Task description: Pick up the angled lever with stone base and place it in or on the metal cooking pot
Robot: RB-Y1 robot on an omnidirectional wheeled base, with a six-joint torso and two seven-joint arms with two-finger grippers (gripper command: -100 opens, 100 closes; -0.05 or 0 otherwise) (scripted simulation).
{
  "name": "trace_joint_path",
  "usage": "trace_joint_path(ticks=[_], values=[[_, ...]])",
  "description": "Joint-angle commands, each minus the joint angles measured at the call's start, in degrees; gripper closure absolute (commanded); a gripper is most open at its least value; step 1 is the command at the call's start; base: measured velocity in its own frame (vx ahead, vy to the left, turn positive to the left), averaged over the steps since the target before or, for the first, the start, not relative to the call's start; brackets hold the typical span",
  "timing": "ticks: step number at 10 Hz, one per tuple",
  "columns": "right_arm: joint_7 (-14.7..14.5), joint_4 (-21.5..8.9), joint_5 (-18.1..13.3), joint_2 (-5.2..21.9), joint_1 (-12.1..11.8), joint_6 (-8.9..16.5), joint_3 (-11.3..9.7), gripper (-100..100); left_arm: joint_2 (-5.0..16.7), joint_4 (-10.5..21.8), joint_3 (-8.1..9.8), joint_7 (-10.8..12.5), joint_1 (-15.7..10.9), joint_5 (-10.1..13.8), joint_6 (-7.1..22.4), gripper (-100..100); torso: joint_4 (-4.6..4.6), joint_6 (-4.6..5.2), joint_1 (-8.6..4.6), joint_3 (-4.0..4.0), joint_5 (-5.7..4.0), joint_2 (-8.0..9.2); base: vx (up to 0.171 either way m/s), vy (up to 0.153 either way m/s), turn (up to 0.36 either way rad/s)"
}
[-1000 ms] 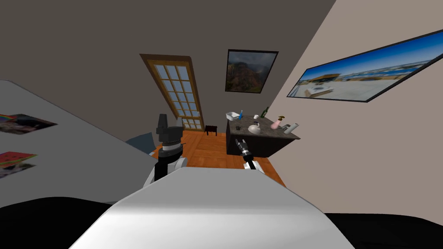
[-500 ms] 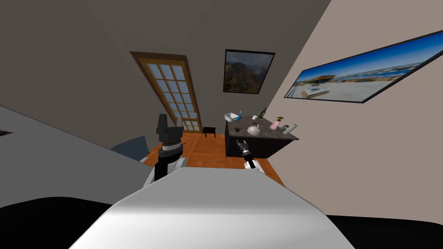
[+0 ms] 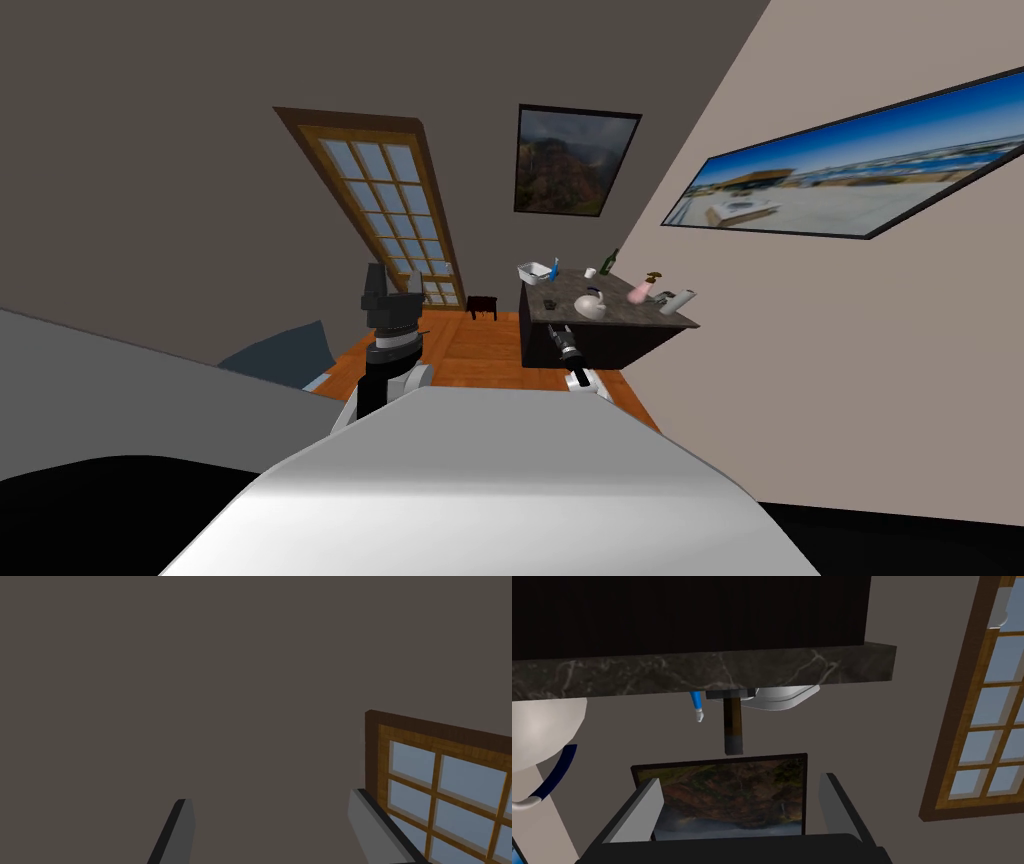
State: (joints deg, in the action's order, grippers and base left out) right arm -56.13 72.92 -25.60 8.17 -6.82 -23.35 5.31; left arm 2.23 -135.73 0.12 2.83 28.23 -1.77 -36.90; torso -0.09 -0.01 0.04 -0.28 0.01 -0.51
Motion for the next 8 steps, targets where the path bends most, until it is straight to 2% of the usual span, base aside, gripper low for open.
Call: trace_joint_path(ticks=[1, 4, 6, 7, 8], values=[[-1.48, -2.29, -0.07, -0.07, 1.66, -0.24, 1.09, -100, 0.00, 0.00, 0.00, 0.00, 0.00, 0.00, 0.00, 0, 0.00, 0.00, 0.00, 0.00, 0.00, 0.00, 0.181, 0.035, -0.031], [-3.33, -5.16, -0.11, -0.17, 4.27, -0.53, 2.61, -100, 0.00, 0.00, 0.00, 0.00, 0.01, 0.00, 0.00, 0, -0.09, -0.01, -0.11, -0.23, -0.02, -0.40, 0.241, -0.005, -0.006], [-3.82, -5.81, -0.11, -0.17, 5.39, -0.58, 3.01, -100, 0.01, -0.01, 0.00, 0.00, 0.01, 0.00, 0.00, 0, -0.12, -0.01, -0.13, -0.33, -0.02, -0.57, 0.261, -0.012, 0.032], [-3.65, -5.64, -0.10, -0.13, 5.06, -0.61, 2.91, -100, 0.00, -0.01, 0.00, 0.00, 0.01, 0.00, 0.00, 0, -0.12, -0.01, -0.05, -0.29, -0.02, -0.48, 0.100, 0.008, 0.008], [-3.70, -5.65, -0.10, -0.13, 5.15, -0.59, 2.92, 0, 0.00, 0.00, 0.00, 0.00, 0.00, 0.00, 0.00, 0, -0.04, 0.00, -0.02, -0.06, -0.01, -0.05, 0.021, 0.000, 0.000]])
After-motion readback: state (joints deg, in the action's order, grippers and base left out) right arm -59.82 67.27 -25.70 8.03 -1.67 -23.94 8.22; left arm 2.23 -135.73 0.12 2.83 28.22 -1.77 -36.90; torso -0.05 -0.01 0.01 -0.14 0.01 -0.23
